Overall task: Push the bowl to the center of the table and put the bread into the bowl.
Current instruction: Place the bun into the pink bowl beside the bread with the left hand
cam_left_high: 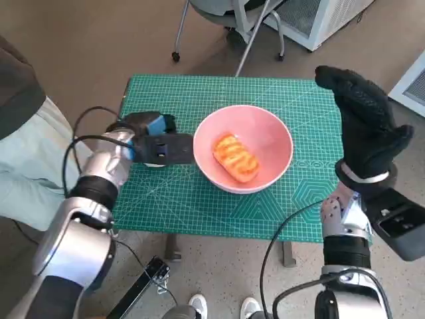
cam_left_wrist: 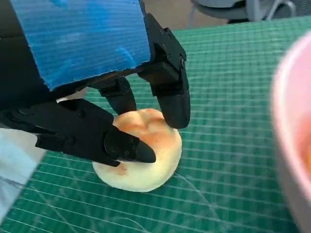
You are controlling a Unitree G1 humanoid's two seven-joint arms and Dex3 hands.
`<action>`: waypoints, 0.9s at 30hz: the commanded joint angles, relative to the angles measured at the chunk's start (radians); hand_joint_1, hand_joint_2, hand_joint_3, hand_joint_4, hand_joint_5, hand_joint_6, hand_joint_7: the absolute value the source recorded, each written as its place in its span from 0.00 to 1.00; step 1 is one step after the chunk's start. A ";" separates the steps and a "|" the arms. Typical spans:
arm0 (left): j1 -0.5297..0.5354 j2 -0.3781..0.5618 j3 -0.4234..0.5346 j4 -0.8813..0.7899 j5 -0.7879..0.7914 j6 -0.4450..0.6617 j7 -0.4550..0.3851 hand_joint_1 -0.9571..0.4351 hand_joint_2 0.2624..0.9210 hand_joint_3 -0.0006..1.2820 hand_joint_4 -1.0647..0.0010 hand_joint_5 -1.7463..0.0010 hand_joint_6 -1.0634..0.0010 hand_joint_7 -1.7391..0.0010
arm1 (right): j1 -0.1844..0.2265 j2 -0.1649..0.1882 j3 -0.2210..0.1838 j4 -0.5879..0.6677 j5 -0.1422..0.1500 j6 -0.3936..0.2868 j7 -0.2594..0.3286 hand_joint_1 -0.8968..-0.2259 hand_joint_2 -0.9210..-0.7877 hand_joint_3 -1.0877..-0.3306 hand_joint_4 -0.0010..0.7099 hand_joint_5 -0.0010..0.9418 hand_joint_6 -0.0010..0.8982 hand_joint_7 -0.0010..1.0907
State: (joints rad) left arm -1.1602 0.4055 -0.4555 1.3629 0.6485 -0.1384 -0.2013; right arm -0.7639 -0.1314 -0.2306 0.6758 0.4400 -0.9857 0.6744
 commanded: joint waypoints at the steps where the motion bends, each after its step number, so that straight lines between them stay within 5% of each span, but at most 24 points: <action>1: -0.044 0.024 0.027 -0.017 -0.024 -0.025 0.009 0.69 1.00 0.05 0.35 0.36 0.42 0.31 | 0.004 -0.002 0.004 0.017 -0.009 0.002 0.000 0.43 0.00 0.46 0.49 0.00 0.03 0.78; 17: -0.126 0.040 0.068 -0.179 -0.057 -0.263 0.107 0.69 1.00 0.05 0.36 0.37 0.40 0.29 | -0.012 -0.003 0.003 0.041 0.005 0.009 0.029 0.42 0.00 0.47 0.49 0.00 0.03 0.77; 27: -0.075 0.009 0.092 -0.364 -0.114 -0.416 0.078 0.69 1.00 0.03 0.32 0.37 0.37 0.34 | -0.018 -0.001 0.003 0.053 0.013 0.011 0.049 0.44 0.00 0.46 0.49 0.00 0.04 0.76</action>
State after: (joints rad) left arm -1.2572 0.4270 -0.3714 1.0333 0.5583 -0.5148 -0.1061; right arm -0.7851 -0.1327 -0.2302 0.7134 0.4455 -0.9852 0.7079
